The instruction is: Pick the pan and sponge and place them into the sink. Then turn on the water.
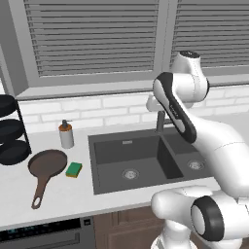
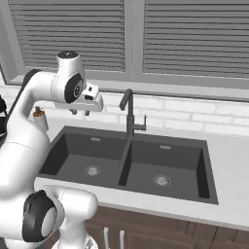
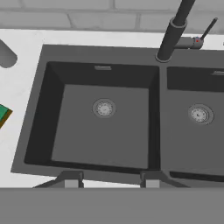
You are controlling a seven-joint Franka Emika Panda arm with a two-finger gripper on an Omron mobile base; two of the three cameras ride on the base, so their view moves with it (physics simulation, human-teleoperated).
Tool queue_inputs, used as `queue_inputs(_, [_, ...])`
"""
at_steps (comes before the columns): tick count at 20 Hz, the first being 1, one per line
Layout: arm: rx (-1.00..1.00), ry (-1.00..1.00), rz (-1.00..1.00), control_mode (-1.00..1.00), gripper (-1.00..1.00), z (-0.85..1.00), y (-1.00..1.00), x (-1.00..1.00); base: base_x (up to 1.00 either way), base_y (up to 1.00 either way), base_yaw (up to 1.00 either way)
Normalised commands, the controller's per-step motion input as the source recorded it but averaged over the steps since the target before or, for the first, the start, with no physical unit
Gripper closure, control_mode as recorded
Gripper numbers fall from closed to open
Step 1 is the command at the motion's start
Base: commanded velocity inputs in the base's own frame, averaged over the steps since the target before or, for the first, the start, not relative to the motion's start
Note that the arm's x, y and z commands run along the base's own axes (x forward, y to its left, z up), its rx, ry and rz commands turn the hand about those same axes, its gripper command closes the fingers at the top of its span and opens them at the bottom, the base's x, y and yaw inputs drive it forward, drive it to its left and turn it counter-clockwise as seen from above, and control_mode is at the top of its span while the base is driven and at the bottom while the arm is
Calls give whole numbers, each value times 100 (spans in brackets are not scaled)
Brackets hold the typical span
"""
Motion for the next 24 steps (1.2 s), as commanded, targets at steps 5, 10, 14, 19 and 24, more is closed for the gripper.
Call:
queue_inputs(5, [4,0,0,-100,-100,-3,9,-47,0,0,0])
queue_inputs(10, [0,-2,0,-100,-100,-3,72,-83,0,0,0])
queue_inputs(14, [0,-5,0,-100,-100,-5,100,-70,0,0,0])
queue_inputs(19, [0,0,0,-100,-100,-5,99,-46,0,0,0])
queue_inputs(24, [0,0,0,-100,-100,-6,91,-15,0,0,0])
